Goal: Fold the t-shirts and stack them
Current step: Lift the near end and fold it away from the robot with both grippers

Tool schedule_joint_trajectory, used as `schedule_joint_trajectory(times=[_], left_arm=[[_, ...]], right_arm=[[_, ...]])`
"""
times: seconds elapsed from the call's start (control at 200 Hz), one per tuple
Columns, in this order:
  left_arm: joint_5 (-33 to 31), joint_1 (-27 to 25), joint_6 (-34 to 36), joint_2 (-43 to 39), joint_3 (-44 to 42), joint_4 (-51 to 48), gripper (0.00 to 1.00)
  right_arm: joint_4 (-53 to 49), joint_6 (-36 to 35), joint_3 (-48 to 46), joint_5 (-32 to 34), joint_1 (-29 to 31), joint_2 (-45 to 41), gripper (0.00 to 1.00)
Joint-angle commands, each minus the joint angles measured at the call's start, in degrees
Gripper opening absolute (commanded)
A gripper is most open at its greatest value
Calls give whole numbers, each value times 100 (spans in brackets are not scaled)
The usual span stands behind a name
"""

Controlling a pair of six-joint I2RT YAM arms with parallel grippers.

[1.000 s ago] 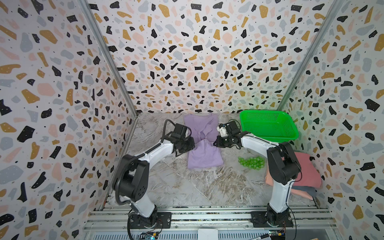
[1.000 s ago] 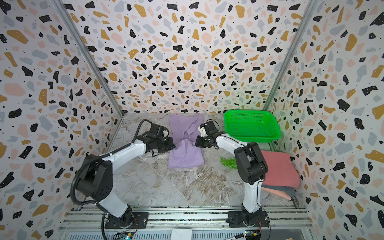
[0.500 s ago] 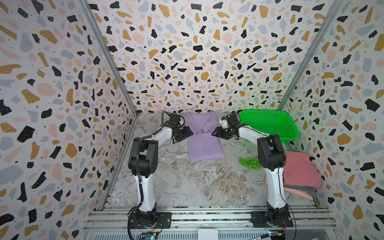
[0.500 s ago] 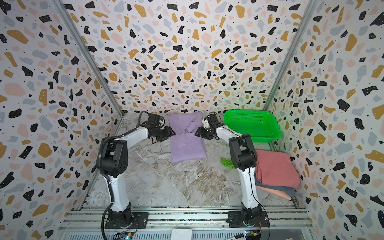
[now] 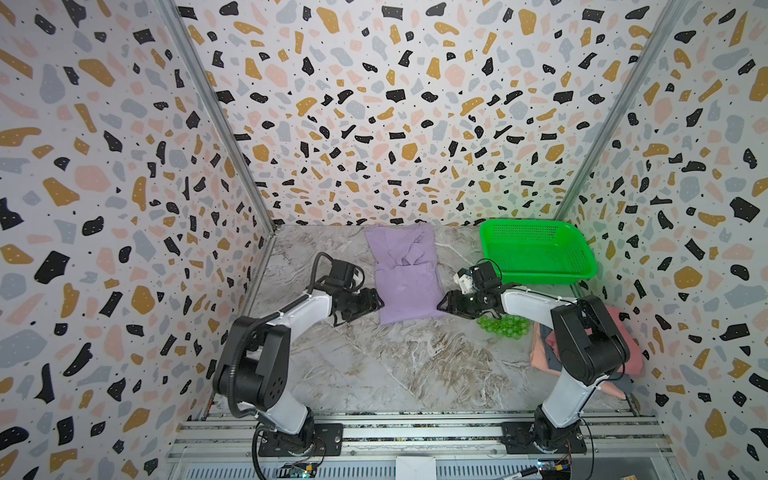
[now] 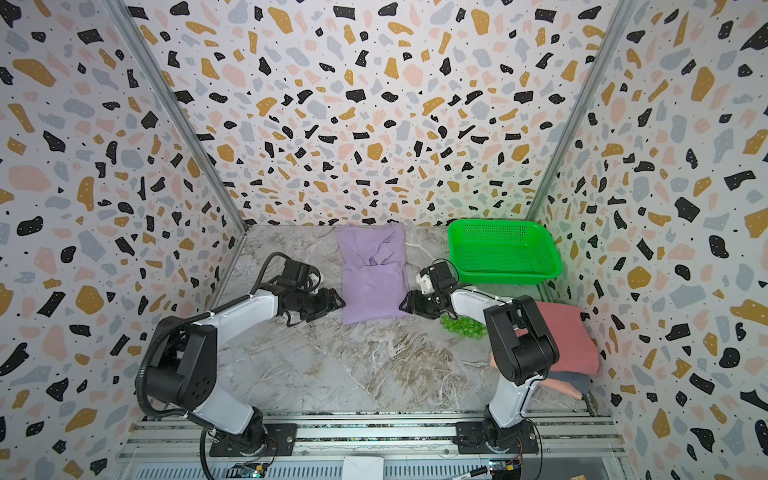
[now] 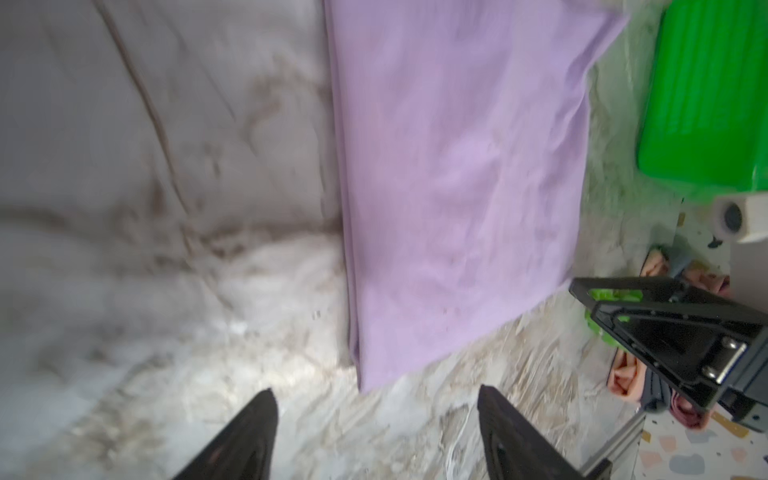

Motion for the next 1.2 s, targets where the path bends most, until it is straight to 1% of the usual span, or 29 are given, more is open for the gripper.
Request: schedule_joint_trajectory(times=[0.0,0.085,0.175,0.28,0.33,0.37,0.416,0.491,0.521,0.551,0.591,0.611,0.616,0.661,0.761,0.776,0.786,0.816,0.906,0.971,1.041,1.076,1.086,1.121,1.196], left_arm=[[-4,-168,-464,-278,-464,623,69],[-156,-297,-724,-271,-717,1172,68],[-82,-327,-1058,-18,-913,1807,67],[14,-424,-1337,318,-886,2346,66],[51,-464,-1467,472,-814,2503,63],[95,-502,-1583,573,-768,2645,60],[119,-529,-1646,681,-739,2820,51],[214,-529,-2007,816,-736,3112,31],[285,-545,-2116,833,-768,3232,25],[339,-552,-2207,814,-814,3413,19],[343,-548,-2260,744,-877,3451,7],[341,-551,-2262,693,-901,3411,0],[336,-549,-2262,675,-911,3399,0],[317,-556,-2183,521,-967,3227,0],[248,-581,-1743,-50,-1095,2179,0],[231,-594,-1721,-156,-1121,1976,0],[226,-598,-1554,-225,-1134,1847,0],[217,-627,-1367,-464,-1190,1491,0],[215,-774,-1140,-1202,-1491,650,0],[278,-933,-1261,-1736,-1740,353,0],[347,-1133,-1550,-2264,-1912,203,0],[344,-1219,-1637,-2482,-1936,191,0],[347,-1240,-1801,-2536,-1935,197,0],[365,-1289,-1980,-2700,-1912,241,0],[373,-1295,-2128,-2831,-1642,273,0]], right_arm=[[322,98,-221,49,52,-188,63],[560,175,-351,139,61,-130,63],[760,261,-322,187,51,76,63],[982,338,-143,141,50,402,62],[1025,347,-20,169,49,545,59],[1045,365,58,187,47,637,54],[1037,352,155,207,42,743,45],[1011,317,274,189,42,861,20],[1002,301,298,131,42,880,13],[988,279,303,80,50,861,7],[962,231,285,39,66,797,1],[933,205,254,27,76,748,0],[926,193,245,23,81,733,0],[864,107,164,-39,110,586,0],[492,-168,-130,-107,220,77,0],[416,-214,-185,-117,240,-30,0],[364,-243,-222,-125,256,-102,0],[188,-322,-345,-156,306,-309,0],[-337,-505,-836,-207,513,-1075,0],[-650,-491,-1198,-185,728,-1658,0],[-996,-398,-1403,-210,967,-2171,0],[-1216,-363,-1373,-86,1091,-2385,0],[-1290,-357,-1354,-32,1121,-2431,0],[-1459,-356,-1264,66,1189,-2599,0],[-1496,-231,-1040,112,1189,-2798,0]])
